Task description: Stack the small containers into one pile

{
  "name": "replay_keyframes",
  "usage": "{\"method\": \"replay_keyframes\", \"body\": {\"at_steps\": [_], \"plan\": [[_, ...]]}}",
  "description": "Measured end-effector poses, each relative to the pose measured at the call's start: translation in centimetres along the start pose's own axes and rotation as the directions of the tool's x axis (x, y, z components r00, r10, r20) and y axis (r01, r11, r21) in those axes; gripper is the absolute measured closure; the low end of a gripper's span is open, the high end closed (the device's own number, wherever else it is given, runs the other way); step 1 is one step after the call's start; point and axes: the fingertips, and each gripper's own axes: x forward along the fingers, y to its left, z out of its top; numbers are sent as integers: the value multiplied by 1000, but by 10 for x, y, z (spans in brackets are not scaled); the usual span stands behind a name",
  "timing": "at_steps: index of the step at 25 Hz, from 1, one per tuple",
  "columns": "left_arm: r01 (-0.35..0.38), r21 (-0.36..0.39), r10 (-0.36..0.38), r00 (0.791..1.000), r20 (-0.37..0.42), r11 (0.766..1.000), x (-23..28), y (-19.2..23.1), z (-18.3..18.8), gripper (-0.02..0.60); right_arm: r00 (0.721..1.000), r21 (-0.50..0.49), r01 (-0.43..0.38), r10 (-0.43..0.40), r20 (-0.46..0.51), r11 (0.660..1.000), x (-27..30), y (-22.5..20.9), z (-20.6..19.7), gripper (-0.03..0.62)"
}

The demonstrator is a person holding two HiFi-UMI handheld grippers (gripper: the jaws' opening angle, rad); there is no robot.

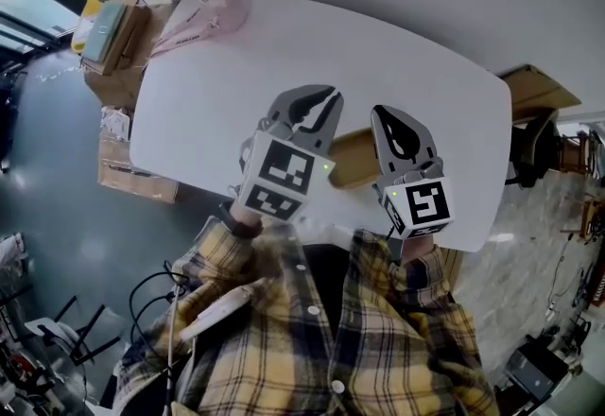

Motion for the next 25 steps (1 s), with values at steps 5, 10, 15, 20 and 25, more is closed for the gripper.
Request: {"method": "replay_keyframes", "body": {"at_steps": [5, 10, 15, 20, 25], "plan": [[-6, -12, 7, 998, 63, 1000, -13, 3, 13, 552, 997, -13, -54, 54, 59, 998, 7, 12, 27, 579], [-10, 12, 9, 994, 113, 1000, -20, -1, 20, 561, 994, -2, -65, 65, 86, 998, 6, 17, 40, 579], [26, 16, -29, 985, 168, 1000, -20, -10, 29, 563, 996, 18, -51, 49, 69, 999, 3, 12, 35, 579], [41, 44, -49, 981, 189, 998, -18, -16, 35, 563, 996, 38, -51, 48, 73, 998, -1, 10, 34, 579], [64, 54, -74, 979, 192, 996, -17, -20, 37, 563, 996, 28, -51, 49, 68, 998, -4, 11, 37, 579]]}}
